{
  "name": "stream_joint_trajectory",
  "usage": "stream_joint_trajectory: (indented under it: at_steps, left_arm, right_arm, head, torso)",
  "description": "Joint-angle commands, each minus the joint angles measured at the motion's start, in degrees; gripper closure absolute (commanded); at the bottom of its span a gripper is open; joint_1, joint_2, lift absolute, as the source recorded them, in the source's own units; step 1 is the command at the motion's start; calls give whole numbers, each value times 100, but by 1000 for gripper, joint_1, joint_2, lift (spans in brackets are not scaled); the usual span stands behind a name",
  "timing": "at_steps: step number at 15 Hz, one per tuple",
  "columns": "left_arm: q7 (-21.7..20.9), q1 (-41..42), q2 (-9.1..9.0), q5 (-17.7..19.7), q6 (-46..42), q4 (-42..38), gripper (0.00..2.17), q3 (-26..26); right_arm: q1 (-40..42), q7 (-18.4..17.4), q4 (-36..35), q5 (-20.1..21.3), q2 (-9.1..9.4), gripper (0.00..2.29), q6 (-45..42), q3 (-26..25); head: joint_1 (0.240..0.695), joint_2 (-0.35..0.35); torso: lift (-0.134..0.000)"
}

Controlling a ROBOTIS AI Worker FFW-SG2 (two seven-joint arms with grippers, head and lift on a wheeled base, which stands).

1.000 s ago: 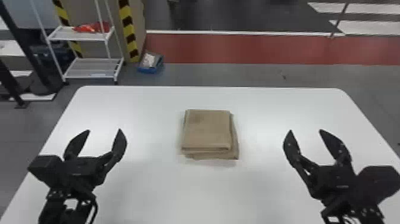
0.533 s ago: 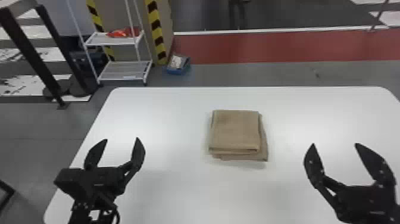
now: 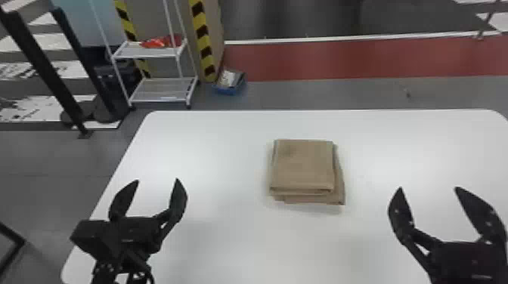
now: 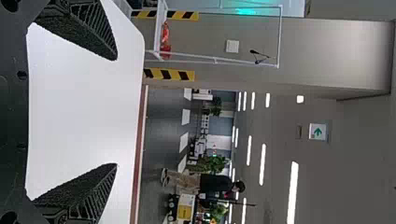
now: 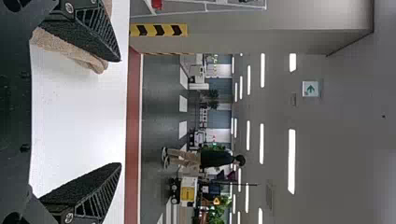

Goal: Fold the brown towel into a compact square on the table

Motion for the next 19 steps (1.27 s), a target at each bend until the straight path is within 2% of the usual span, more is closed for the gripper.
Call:
stream_joint_trajectory:
  at_steps: [1, 19]
  left_arm:
    - [0, 37, -1, 7, -76, -18, 60, 0]
    - [0, 81, -19, 7, -270, 0, 60, 0]
  right_arm:
    - [12, -7, -1, 4, -5, 90, -4, 5]
    - [29, -7, 17, -4, -22, 97, -57, 49]
  head:
    - [695, 116]
    - [695, 126]
  torso:
    - [-99]
    - [-99]
